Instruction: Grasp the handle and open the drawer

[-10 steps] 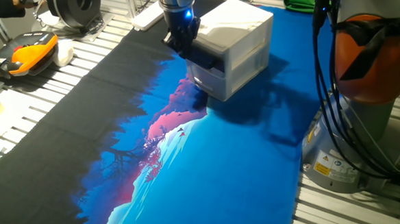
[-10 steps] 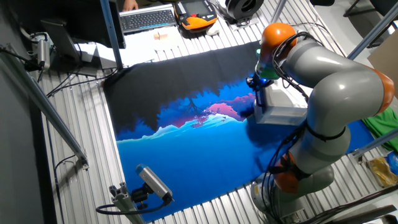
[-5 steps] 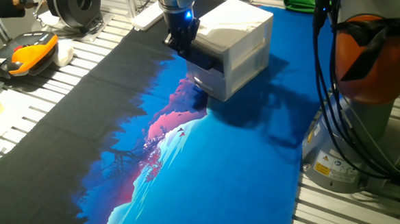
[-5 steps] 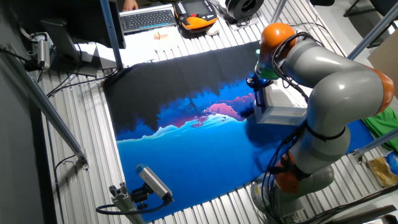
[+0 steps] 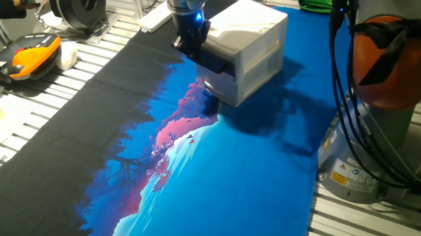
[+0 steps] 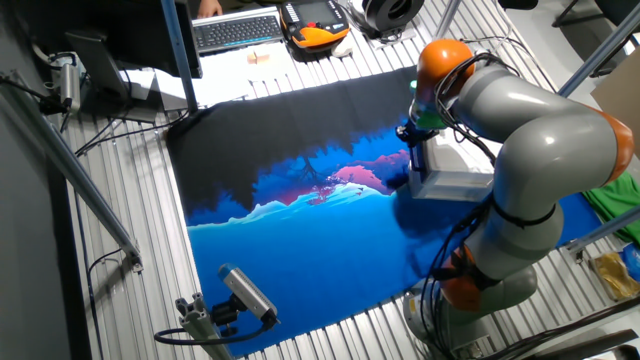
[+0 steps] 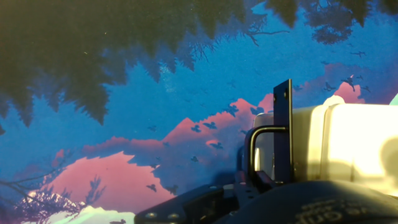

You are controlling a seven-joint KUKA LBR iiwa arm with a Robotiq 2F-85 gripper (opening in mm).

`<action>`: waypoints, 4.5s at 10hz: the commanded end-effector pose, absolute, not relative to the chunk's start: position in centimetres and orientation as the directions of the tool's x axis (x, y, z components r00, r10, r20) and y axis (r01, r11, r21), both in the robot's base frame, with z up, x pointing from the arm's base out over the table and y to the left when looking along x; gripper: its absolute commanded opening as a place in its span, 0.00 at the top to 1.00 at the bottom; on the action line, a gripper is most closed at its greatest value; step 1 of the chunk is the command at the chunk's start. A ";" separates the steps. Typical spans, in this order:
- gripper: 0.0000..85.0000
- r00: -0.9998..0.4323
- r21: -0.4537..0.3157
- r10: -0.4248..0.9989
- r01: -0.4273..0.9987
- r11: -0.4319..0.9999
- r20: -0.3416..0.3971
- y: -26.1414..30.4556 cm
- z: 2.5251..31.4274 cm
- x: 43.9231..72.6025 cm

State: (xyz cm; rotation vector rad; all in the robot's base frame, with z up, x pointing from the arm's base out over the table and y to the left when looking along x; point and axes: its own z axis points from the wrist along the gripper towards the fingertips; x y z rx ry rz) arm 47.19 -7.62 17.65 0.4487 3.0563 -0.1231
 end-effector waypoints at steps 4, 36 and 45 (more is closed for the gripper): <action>1.00 -0.959 -0.013 0.279 0.280 0.960 -0.051 -7.9 17.8 47.2; 1.00 -0.961 -0.006 0.272 0.272 0.962 -0.048 -4.0 17.7 47.2; 1.00 -0.961 -0.015 0.273 0.274 0.962 -0.049 -2.6 18.2 47.3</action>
